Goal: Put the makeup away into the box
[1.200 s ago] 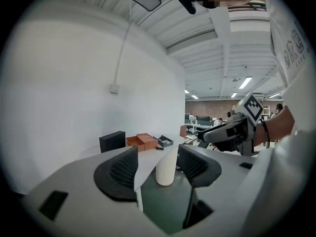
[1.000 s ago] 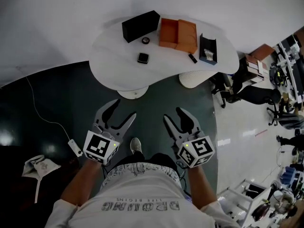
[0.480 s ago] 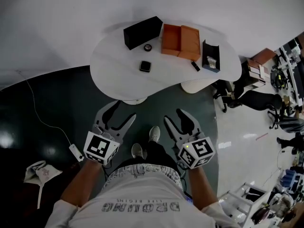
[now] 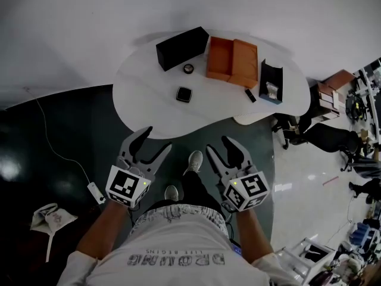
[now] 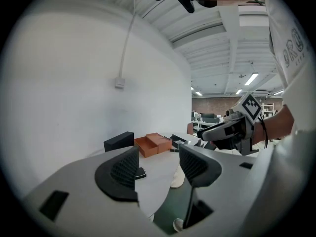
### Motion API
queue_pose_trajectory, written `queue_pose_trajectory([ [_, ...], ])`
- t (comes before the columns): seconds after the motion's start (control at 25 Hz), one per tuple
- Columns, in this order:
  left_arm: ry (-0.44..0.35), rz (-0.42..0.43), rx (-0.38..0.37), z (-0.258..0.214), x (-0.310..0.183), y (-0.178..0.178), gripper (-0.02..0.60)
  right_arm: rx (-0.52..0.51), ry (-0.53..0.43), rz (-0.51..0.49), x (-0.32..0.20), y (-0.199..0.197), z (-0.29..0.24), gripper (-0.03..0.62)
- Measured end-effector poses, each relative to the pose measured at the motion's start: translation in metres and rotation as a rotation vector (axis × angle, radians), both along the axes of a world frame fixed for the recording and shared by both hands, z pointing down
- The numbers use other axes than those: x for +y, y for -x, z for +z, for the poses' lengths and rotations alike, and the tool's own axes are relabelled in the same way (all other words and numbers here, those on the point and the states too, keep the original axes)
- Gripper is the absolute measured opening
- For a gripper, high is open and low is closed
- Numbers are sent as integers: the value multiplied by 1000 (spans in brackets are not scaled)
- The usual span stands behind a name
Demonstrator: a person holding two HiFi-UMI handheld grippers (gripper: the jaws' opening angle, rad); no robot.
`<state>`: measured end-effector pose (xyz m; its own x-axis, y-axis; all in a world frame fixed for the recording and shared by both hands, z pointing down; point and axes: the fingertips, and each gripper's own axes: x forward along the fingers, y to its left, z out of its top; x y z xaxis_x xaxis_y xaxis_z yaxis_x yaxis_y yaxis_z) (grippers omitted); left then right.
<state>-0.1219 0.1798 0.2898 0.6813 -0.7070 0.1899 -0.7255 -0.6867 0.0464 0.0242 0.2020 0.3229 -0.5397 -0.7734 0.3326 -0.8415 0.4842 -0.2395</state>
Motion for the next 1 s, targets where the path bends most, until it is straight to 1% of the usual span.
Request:
queue_pose_trajectory([
  [0.2, 11, -21, -12, 3, -37, -17, 270, -5, -1, -28, -43, -16, 3, 233],
  [0.44, 15, -40, -21, 20, -92, -43, 270, -11, 15, -54, -98, -41, 22, 232],
  [0.72, 28, -74, -29, 21, -141, -74, 270, -16, 42, -96, -147, -67, 28, 230],
  [1.0, 43, -104, -45, 25, -174, -92, 270, -31, 54, -130, -181, -85, 36, 229],
])
